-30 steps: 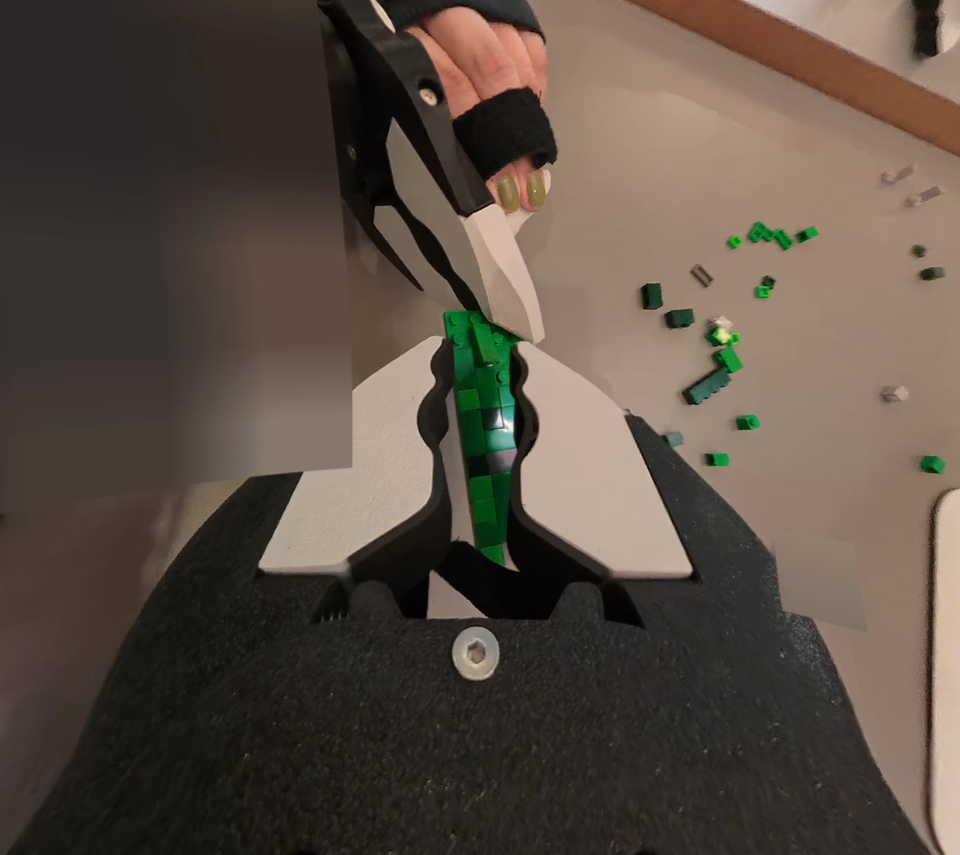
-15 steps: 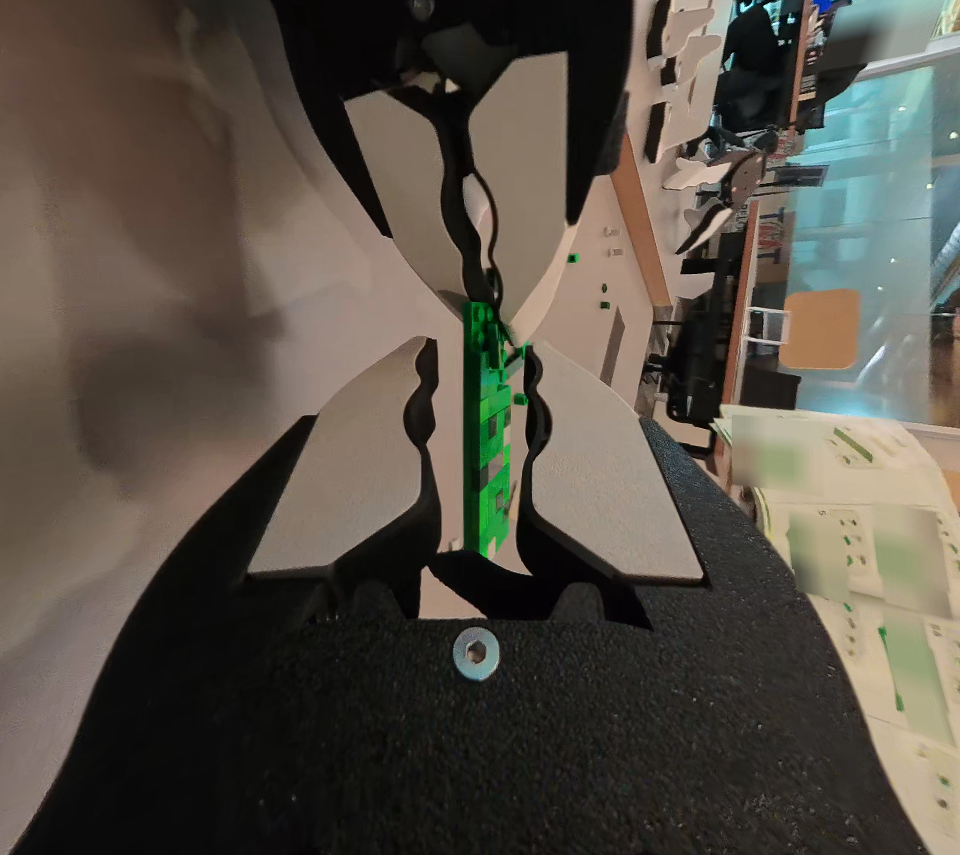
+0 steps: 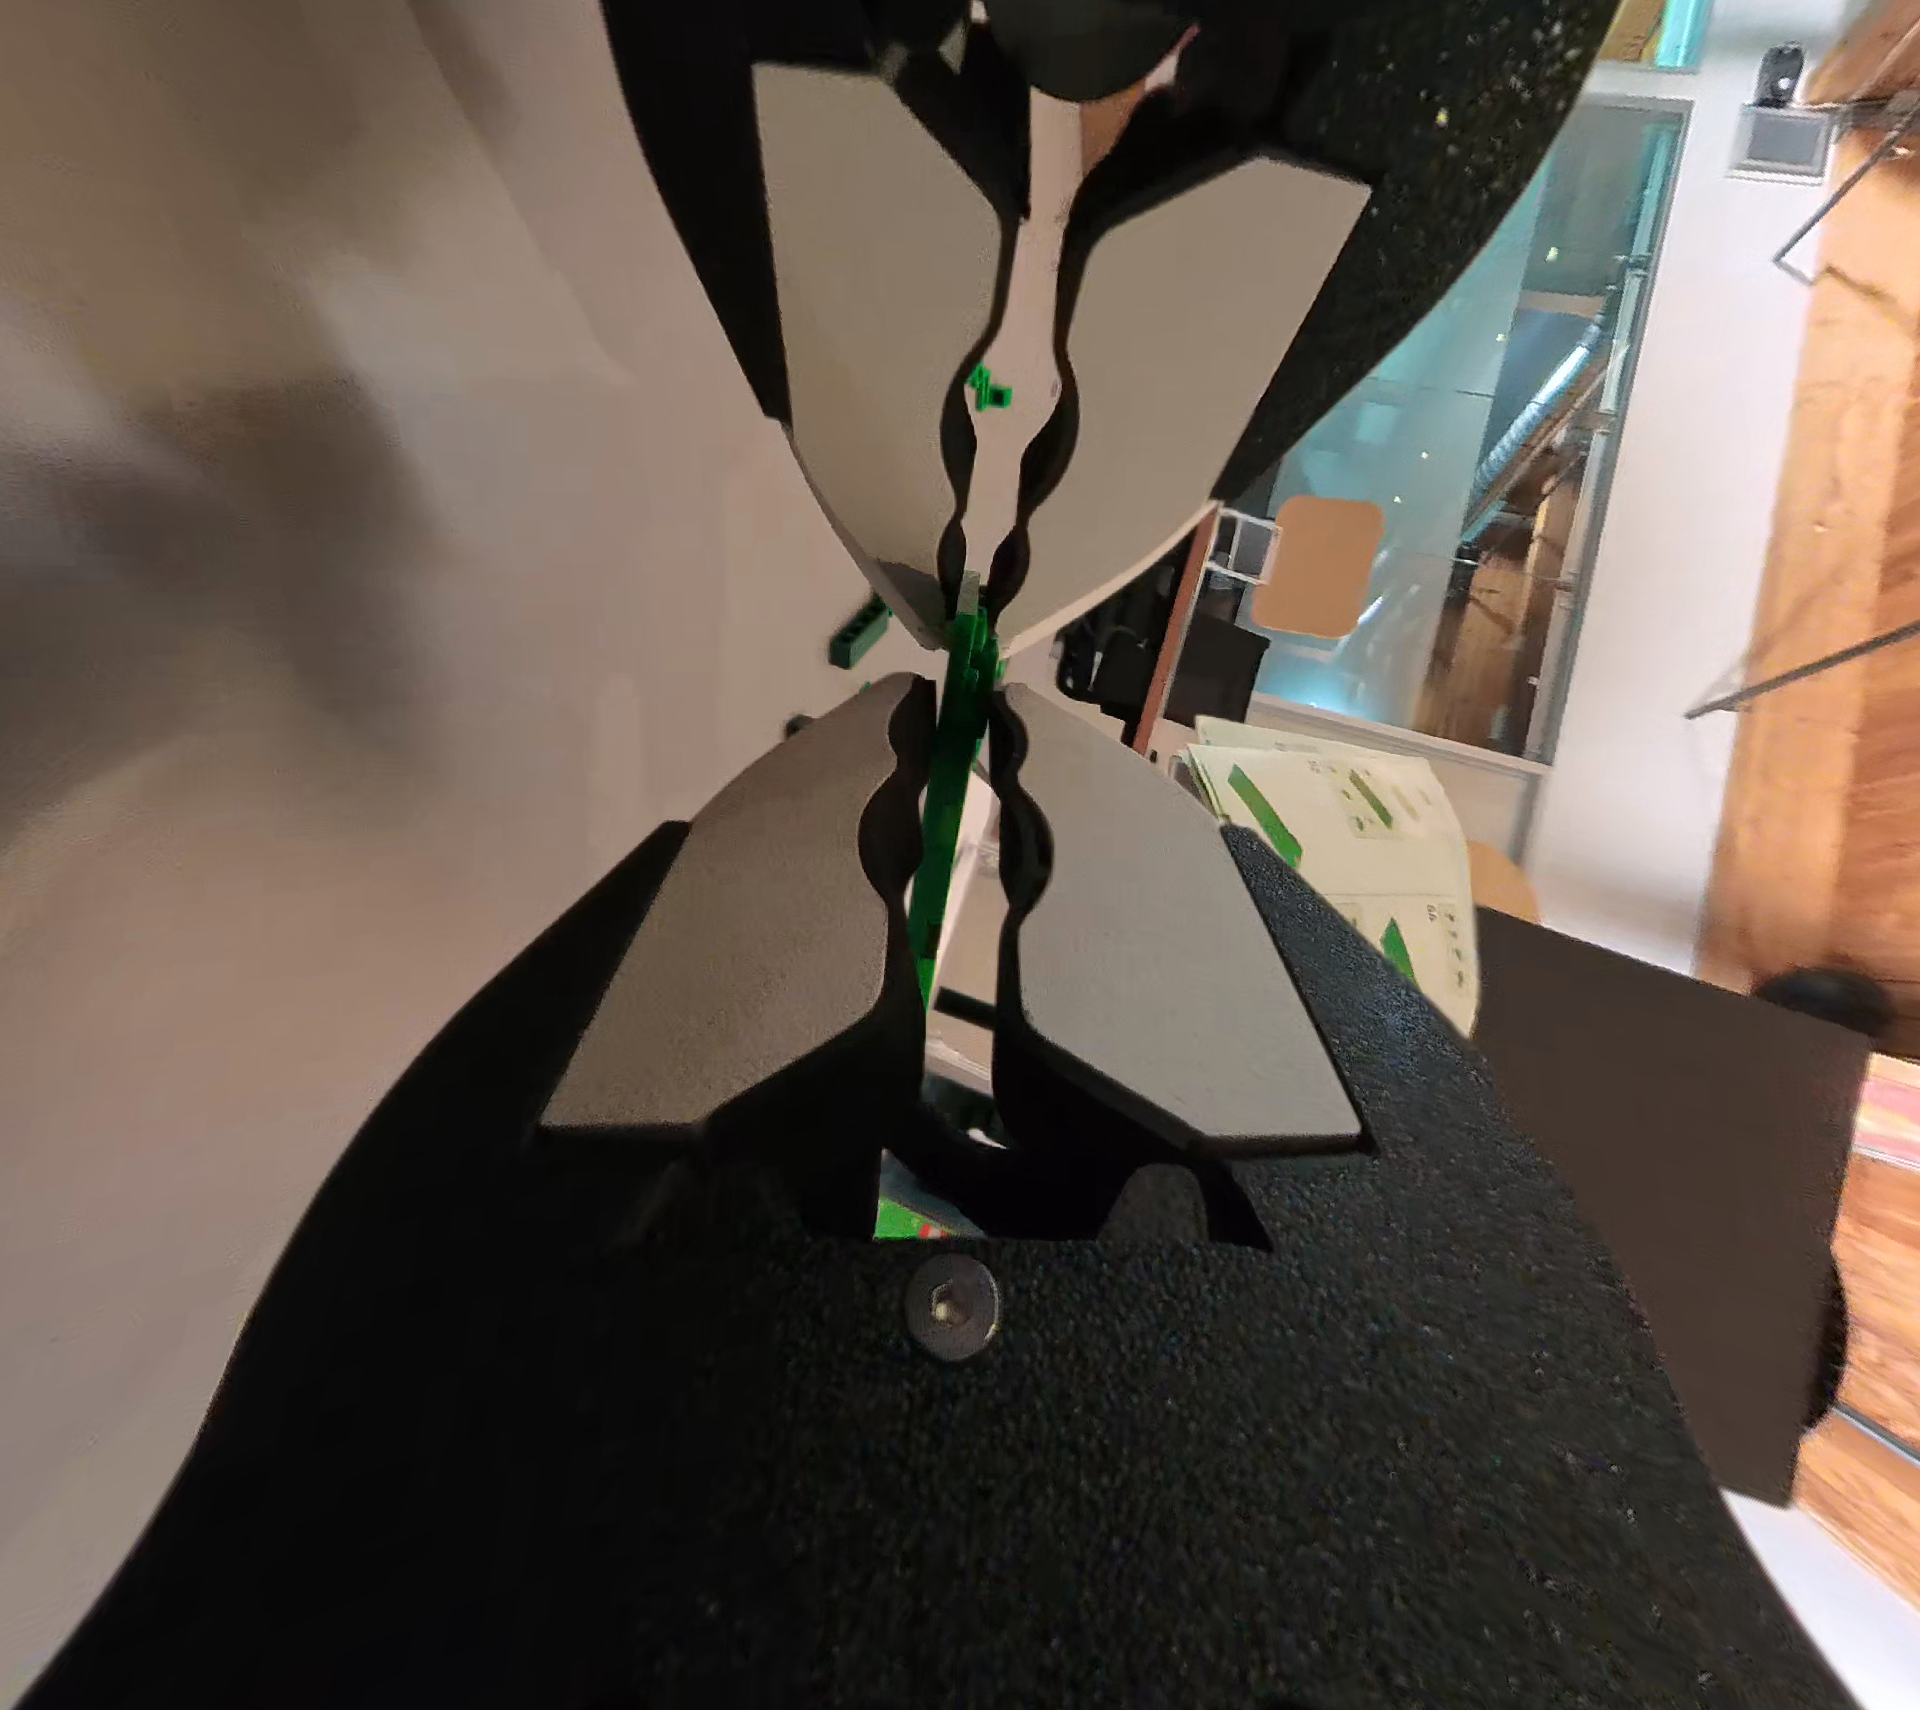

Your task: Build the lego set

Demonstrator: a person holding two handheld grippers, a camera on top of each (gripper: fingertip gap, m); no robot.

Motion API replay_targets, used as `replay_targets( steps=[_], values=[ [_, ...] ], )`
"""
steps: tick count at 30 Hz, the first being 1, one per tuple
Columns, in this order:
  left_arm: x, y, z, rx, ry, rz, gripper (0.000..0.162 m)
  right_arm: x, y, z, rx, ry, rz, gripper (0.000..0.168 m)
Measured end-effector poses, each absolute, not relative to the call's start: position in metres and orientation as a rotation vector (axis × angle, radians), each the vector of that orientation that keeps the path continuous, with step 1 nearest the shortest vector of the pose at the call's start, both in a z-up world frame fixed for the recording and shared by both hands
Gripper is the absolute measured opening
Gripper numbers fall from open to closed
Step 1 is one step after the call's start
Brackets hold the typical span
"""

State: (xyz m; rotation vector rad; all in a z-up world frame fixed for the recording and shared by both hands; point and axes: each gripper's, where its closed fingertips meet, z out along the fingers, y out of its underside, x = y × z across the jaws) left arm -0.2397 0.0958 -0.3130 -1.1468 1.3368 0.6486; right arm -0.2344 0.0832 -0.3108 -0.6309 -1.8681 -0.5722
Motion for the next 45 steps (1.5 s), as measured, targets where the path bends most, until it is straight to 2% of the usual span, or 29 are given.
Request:
replay_targets(
  steps=[11, 18, 24, 28, 32, 45],
  values=[
    [-0.239, 0.097, -0.319, -1.197, 1.346, 0.607, 0.004, -0.234, 0.083, -0.314, -0.572, -1.941, -0.599, 0.008],
    [-0.239, 0.098, -0.318, -1.189, 1.337, 0.611, 0.004, -0.234, 0.082, -0.315, -0.734, -1.933, -0.402, 0.01],
    [-0.24, 0.098, -0.317, -1.165, 1.345, 0.65, 0.004, -0.235, 0.083, -0.316, -0.701, -1.89, -0.414, 0.011],
    [-0.236, 0.095, -0.314, -1.14, 1.345, 0.662, 0.004, -0.235, 0.082, -0.315, -0.717, -1.876, -0.397, 0.021],
    [-0.235, 0.093, -0.312, -1.113, 1.35, 0.684, 0.004, -0.232, 0.079, -0.31, -0.762, -1.851, -0.299, 0.025],
    [-0.233, 0.091, -0.313, -1.088, 1.371, 0.682, 0.004, -0.227, 0.06, -0.311, -1.073, -1.958, 0.256, 0.025]
  ],
)
